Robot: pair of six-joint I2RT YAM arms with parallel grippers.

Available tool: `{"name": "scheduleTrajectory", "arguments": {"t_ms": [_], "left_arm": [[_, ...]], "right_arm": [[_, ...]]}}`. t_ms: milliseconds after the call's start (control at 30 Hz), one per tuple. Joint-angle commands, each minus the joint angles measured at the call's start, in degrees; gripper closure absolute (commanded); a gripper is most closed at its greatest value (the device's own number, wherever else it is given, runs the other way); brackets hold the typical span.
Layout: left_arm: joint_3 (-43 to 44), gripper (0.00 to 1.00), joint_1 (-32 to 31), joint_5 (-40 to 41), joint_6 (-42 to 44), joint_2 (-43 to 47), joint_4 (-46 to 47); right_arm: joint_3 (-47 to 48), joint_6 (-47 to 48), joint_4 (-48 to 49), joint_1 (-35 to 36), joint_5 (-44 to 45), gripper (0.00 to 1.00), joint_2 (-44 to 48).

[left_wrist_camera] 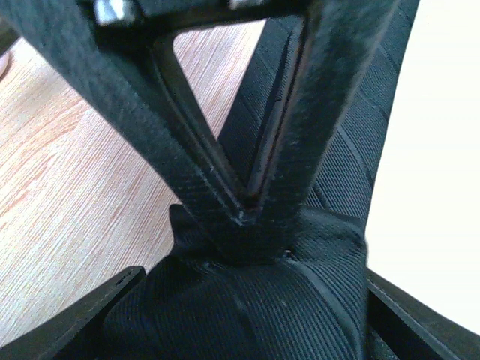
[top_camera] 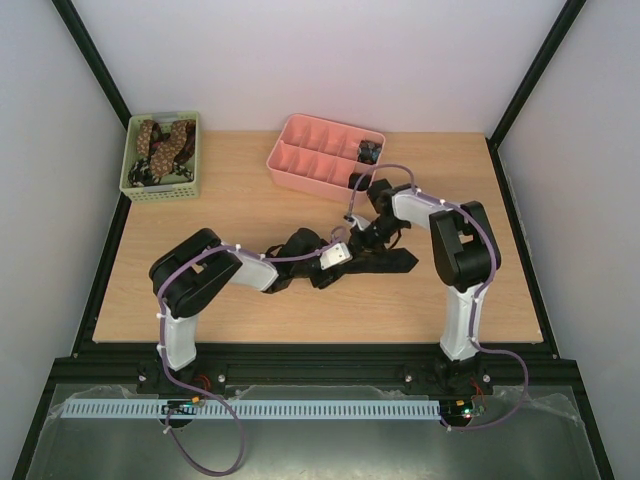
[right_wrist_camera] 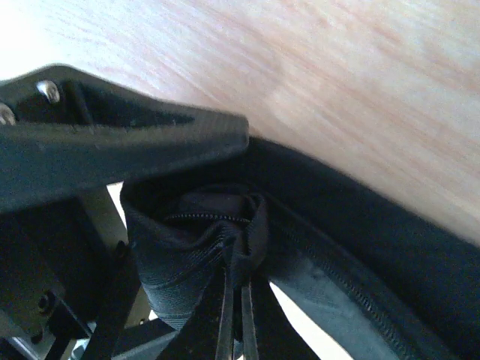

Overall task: Roll the ties
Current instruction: Roll the tie at the center of the board.

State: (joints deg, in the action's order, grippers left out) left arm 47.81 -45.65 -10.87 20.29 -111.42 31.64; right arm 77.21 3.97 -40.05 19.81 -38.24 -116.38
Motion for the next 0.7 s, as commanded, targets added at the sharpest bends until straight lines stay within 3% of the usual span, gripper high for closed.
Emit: {"name": "scheduleTrajectory", "arguments": {"t_ms": [0, 233, 467, 667], "left_arm": [[-0.15, 0.29, -0.14, 2.96, 0.71, -2.68, -6.63], [-0.98, 0.27, 0.06, -2.4, 1.89, -1.13, -7.24], [-1.96, 0.21, 3.38, -15.38, 1.75, 2.41, -5.43], [1.41, 0.21, 4.34, -20.24, -2.68, -0.52, -3.22]], "right_arm": [[-5.1, -3.3, -3.59, 0.23, -2.49, 0.98, 1.27], [-5.75, -1.91, 5.35, -0.67, 6.09, 0.99, -1.81], [-4.77, 1.04, 6.38, -1.68, 7.06, 0.98, -5.23], [-6.18, 2.21, 6.92, -1.71, 7.0, 0.99, -6.47]]}}
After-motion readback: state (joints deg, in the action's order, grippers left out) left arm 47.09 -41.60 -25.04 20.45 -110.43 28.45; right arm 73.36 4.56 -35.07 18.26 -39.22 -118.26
